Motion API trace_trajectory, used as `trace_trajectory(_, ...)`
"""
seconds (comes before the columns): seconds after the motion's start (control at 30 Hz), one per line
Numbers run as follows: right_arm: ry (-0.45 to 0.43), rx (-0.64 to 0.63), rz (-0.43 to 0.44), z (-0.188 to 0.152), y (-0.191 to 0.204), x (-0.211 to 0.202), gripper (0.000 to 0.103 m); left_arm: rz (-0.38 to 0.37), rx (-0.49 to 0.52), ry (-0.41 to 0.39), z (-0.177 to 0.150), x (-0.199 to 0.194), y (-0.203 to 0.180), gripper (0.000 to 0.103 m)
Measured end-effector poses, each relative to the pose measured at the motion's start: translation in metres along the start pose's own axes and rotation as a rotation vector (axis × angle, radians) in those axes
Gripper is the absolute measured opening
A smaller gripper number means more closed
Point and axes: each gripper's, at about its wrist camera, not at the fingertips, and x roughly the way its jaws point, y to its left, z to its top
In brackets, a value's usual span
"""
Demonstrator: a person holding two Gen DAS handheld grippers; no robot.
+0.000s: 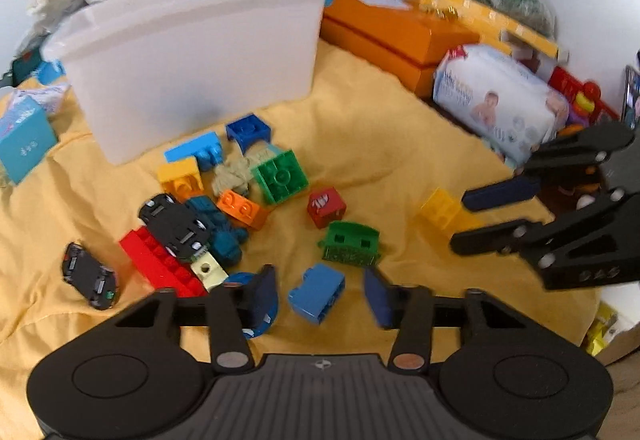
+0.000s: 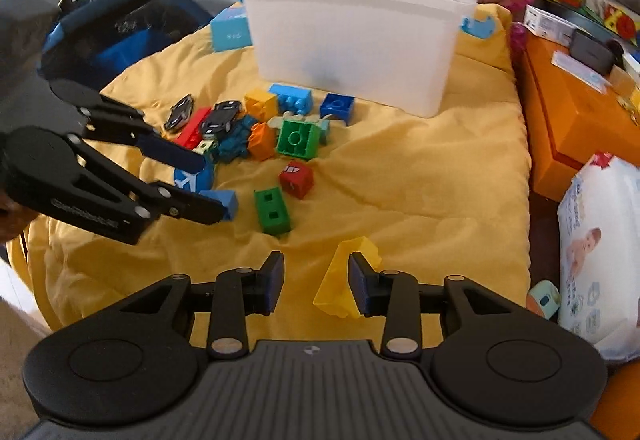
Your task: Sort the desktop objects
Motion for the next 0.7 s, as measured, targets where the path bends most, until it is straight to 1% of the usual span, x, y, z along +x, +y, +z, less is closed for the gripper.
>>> trace_trajectory(0.03, 0.000, 0.007, -0.005, 0.000, 0.000, 0.000, 0.039, -0.001, 0.008, 0.024, -0.002, 0.005, 0.000, 0.033)
trace_trajectory(0.1, 0.000, 0.016, -0.014, 0.000, -0.001, 0.000, 0.039, -0.005, 0.021, 0.043, -0.007, 0.009, 0.000, 0.033)
trace_trajectory(0.13, 0.003, 0.017, -0.015, 0.000, -0.001, 0.001, 0.040, -0.018, 0.021, 0.055, -0.010, 0.010, -0.001, 0.033)
trace_trajectory(0.33, 0.011, 0.039, -0.022, 0.000, -0.004, 0.004, 0.040, -0.024, 0.011, 0.043, -0.025, 0.000, -0.008, 0.031)
trace_trajectory(0.43, 0.016, 0.040, -0.023, 0.001, -0.004, 0.006, 0.040, -0.010, 0.015, 0.033, -0.026, -0.004, -0.012, 0.031)
trace_trajectory(0.6, 0.021, 0.028, -0.019, 0.002, -0.001, 0.008, 0.042, -0.040, 0.001, 0.024, -0.027, -0.009, -0.020, 0.032)
trace_trajectory(0.7, 0.021, 0.026, -0.021, 0.002, -0.002, 0.009, 0.042, -0.044, -0.006, 0.019, -0.026, -0.010, -0.023, 0.032)
